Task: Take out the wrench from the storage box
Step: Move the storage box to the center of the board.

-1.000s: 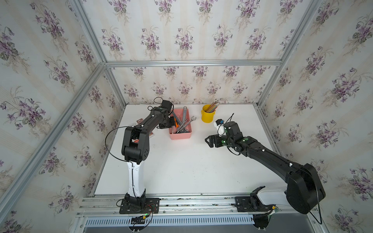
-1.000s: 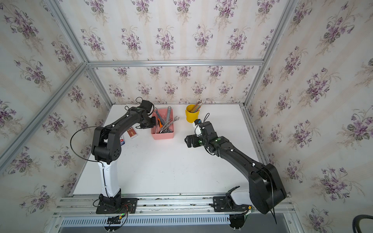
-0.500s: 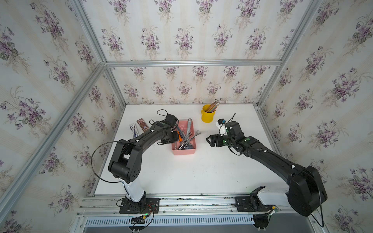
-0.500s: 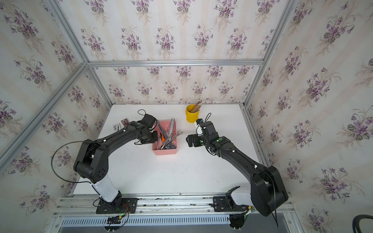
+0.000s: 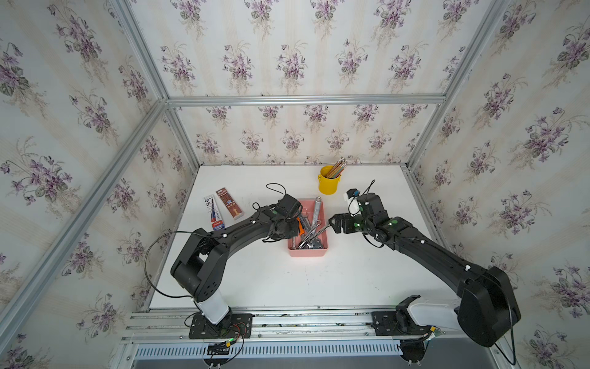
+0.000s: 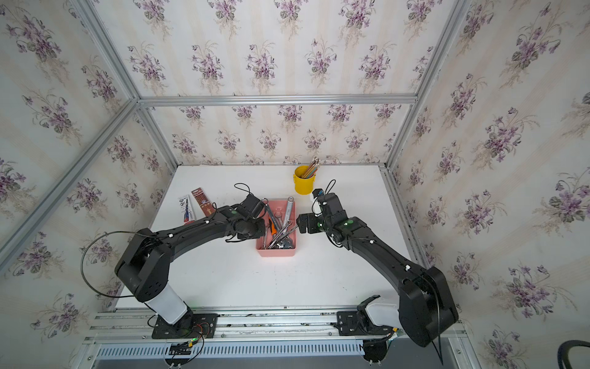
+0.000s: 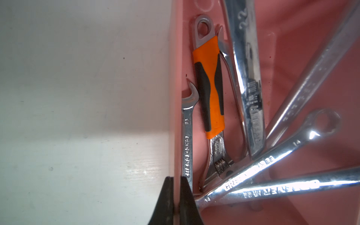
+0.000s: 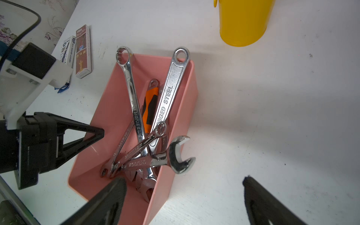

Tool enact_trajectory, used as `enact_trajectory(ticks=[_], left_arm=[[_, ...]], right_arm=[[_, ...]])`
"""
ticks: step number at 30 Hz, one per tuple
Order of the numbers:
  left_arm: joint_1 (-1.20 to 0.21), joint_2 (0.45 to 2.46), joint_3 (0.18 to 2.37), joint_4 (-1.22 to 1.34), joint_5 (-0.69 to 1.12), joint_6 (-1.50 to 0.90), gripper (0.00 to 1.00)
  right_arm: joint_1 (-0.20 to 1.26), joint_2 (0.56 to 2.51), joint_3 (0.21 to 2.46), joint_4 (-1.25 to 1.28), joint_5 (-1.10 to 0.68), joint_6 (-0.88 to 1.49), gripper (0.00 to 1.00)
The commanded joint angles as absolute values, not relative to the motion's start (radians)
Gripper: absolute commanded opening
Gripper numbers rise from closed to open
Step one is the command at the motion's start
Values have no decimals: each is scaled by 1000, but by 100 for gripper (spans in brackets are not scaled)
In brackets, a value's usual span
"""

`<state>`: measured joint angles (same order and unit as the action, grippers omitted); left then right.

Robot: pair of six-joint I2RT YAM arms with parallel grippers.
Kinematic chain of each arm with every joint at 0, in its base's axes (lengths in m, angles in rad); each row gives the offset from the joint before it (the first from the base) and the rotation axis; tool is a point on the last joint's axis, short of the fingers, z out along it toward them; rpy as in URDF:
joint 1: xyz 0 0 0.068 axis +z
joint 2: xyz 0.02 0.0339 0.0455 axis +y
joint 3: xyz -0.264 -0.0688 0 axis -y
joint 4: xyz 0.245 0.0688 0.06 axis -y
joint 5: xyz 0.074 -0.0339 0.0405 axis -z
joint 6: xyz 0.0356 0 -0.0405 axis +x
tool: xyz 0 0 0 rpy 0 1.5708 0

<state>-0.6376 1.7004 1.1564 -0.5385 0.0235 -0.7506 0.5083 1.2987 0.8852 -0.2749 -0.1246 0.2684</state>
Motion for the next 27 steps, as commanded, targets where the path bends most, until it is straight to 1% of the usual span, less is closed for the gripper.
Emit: enact_trajectory(ticks=[1, 8, 10, 20, 24, 27], left_arm=[[-655, 1712, 1169, -485, 59, -790, 5], [-654, 1705, 1163, -493, 48, -799, 13], [-653, 1703, 1174, -499, 46, -790, 17], [-647, 1659, 1240, -588, 1, -644, 48], [-633, 1634, 1282, -616, 36, -483, 56], [-623, 1612, 1292, -597, 67, -320, 67]], right_arm=[[508, 1293, 888, -294, -98, 278, 98], [507, 1293, 885, -303, -91, 281, 99], [506, 1292, 884, -304, -89, 281, 99], [508, 1266, 896, -308, -111, 333, 97], [513, 1255, 906, -314, -118, 371, 96], [525, 1249, 914, -320, -113, 396, 95]])
